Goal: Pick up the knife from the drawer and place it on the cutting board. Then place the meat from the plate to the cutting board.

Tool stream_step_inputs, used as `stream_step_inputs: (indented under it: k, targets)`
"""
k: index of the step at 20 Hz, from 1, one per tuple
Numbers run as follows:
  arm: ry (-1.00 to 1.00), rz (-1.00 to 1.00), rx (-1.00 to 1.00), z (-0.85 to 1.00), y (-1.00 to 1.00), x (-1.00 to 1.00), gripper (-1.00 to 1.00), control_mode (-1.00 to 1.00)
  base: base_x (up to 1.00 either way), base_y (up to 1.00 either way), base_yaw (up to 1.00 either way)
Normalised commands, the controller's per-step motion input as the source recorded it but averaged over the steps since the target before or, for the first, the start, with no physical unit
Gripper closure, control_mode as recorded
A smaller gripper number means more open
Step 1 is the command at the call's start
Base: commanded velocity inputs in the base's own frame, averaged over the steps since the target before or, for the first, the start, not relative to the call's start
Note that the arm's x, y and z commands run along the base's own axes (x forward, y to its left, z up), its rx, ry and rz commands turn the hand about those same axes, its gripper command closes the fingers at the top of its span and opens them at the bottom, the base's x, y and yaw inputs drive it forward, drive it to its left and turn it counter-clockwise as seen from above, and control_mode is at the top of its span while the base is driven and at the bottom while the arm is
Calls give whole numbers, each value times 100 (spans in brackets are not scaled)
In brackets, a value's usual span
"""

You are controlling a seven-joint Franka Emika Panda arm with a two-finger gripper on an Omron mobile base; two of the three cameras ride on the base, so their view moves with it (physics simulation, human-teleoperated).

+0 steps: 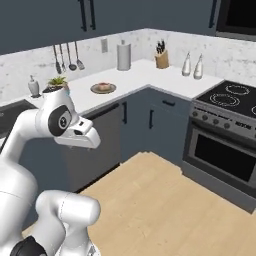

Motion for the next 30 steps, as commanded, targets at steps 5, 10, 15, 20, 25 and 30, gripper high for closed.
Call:
stream_step_inputs:
  k: [5,10,15,20,25,30]
  targets:
    - [0,0,0,0,0,0,-100,100,100,-34,36]
    - [0,0,0,0,0,0,-100,100,100,-38,43]
    - [0,0,0,0,0,0,-100,100,96,-31,53]
    - [0,0,0,0,0,0,-100,100,76,-33,56]
    - [0,0,0,0,0,0,-100,100,45,-63,49]
    - [0,0,0,0,0,0,-100,100,65,-88,35]
